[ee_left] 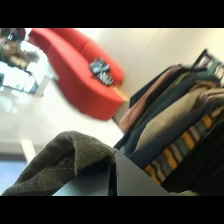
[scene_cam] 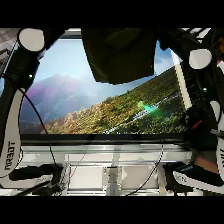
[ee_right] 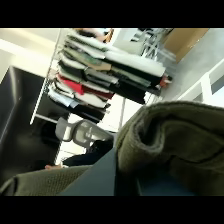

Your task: Fold the clothes and pants, and hang the long-sleeved shirts on hangers.

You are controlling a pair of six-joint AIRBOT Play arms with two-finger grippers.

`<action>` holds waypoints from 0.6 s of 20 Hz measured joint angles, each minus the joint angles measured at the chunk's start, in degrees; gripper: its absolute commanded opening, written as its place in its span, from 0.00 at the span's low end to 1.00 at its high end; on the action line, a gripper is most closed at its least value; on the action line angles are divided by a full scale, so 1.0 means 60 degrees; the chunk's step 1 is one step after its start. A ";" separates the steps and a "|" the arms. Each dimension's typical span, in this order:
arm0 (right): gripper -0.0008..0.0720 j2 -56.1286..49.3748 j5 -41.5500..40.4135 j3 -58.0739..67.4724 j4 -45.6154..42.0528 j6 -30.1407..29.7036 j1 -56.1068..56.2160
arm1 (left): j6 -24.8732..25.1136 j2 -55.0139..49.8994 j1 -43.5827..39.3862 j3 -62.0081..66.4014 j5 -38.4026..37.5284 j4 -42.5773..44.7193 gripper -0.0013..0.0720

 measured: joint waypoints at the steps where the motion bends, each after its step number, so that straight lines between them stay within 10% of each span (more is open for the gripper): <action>1: 0.05 -0.0222 -0.0025 0.0229 0.0000 -0.0004 0.0062 | 0.0000 -0.0091 0.0007 0.0160 -0.0007 0.0000 0.03; 12: 0.05 -0.3523 -0.1446 0.3013 0.0080 -0.0007 0.0208 | 0.0000 -0.1705 0.0736 0.1392 -0.0306 0.0015 0.03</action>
